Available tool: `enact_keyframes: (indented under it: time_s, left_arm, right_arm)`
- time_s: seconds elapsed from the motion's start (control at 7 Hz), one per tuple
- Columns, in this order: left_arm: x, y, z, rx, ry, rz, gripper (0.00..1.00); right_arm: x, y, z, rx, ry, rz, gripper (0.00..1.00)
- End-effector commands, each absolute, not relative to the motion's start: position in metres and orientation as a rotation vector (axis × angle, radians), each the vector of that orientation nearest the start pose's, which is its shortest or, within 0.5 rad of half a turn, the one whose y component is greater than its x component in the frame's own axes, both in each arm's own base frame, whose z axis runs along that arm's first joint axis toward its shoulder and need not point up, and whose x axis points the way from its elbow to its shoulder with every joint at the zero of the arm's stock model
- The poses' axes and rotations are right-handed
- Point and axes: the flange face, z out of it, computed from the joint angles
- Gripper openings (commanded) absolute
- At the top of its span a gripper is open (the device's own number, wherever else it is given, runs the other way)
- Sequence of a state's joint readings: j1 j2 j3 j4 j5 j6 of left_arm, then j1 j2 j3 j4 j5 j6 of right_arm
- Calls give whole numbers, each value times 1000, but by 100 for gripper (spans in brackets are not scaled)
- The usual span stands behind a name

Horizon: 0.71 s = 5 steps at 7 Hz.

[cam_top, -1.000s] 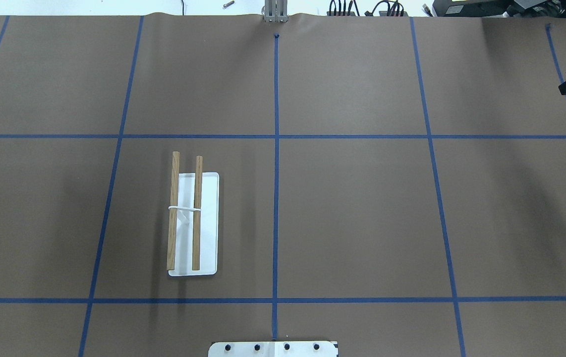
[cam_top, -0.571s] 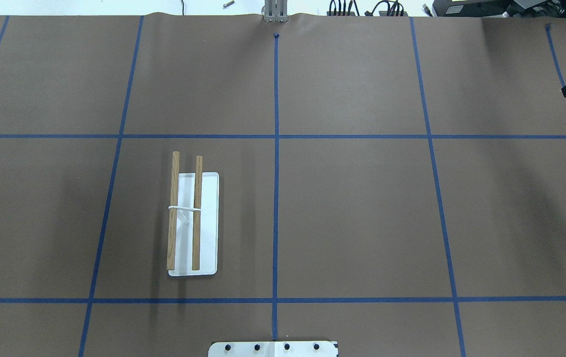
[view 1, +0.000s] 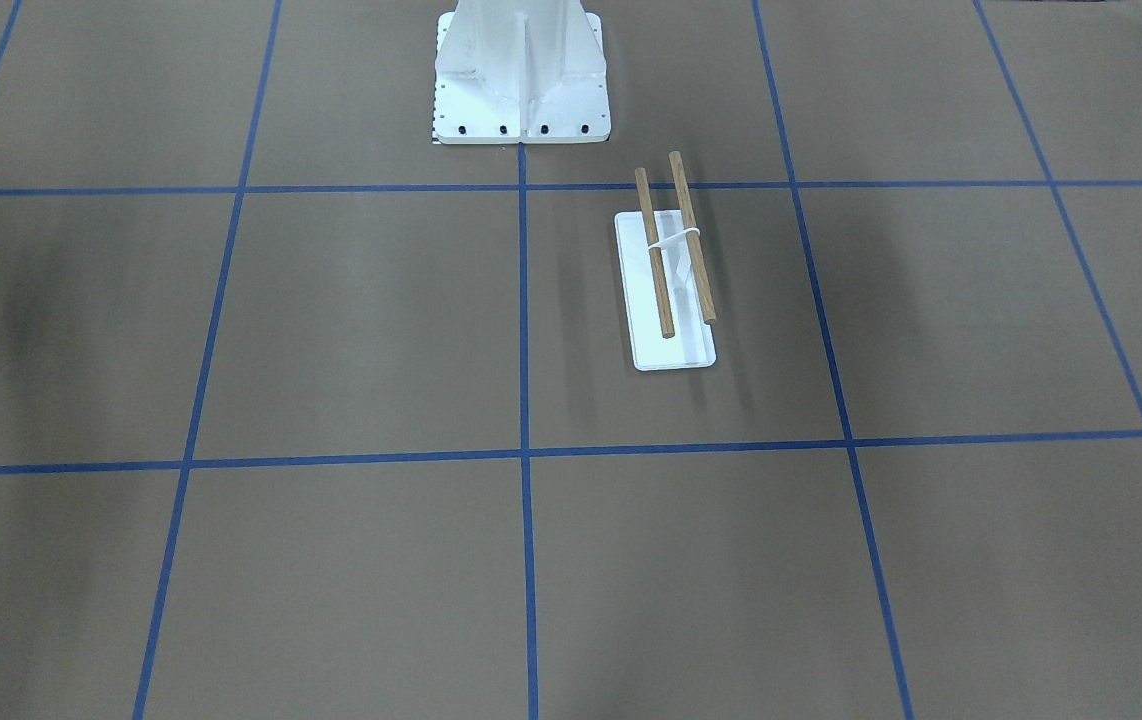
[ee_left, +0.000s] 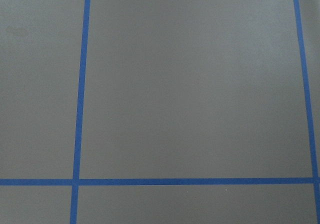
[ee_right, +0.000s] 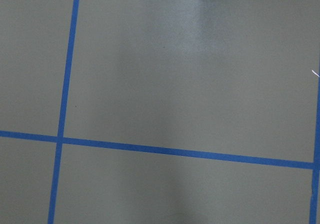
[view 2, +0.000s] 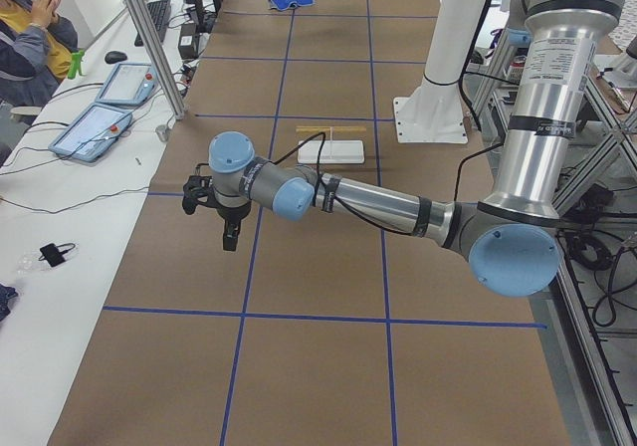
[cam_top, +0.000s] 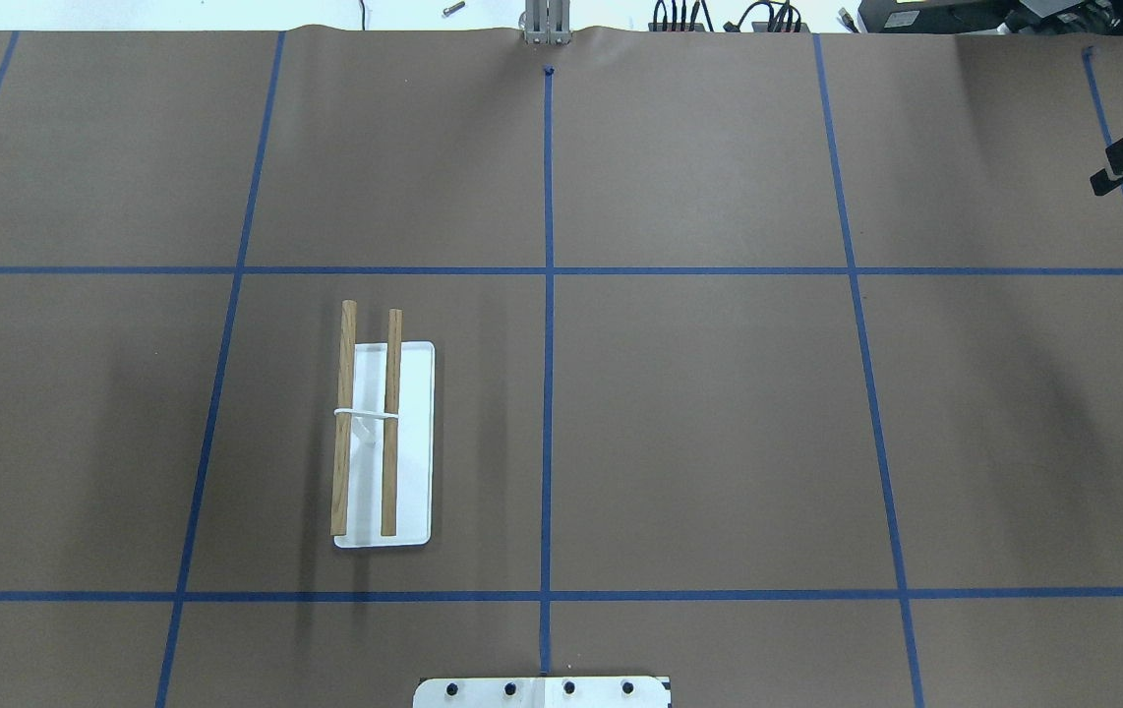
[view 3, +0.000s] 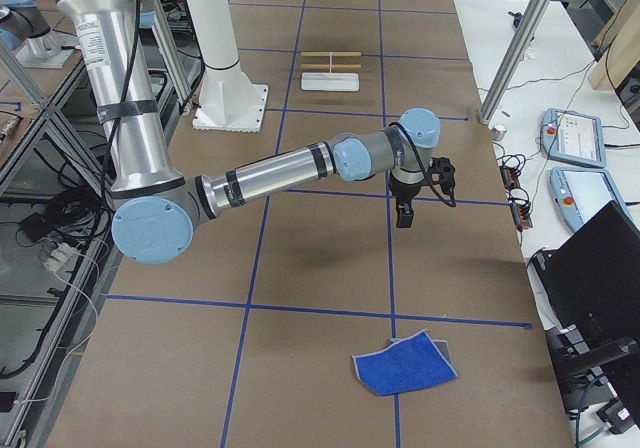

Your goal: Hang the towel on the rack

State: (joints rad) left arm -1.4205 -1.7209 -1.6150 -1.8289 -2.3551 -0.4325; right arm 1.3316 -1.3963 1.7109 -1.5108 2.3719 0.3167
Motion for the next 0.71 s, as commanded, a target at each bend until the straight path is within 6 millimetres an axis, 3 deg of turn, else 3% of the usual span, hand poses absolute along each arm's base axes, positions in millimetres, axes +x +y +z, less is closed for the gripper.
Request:
enact_keyframes:
  time_s: [0.0, 0.29, 0.57]
  left_arm:
    - [23, -576, 544, 194, 860, -86, 98]
    - [24, -579, 537, 209, 874, -101, 98]
    - [24, -576, 527, 195, 890, -170, 98]
  right_arm:
    - [-81, -539, 523, 223, -889, -146, 100]
    - [-83, -535, 552, 207, -911, -83, 100]
    - [-82, -563, 590, 151, -887, -50, 100]
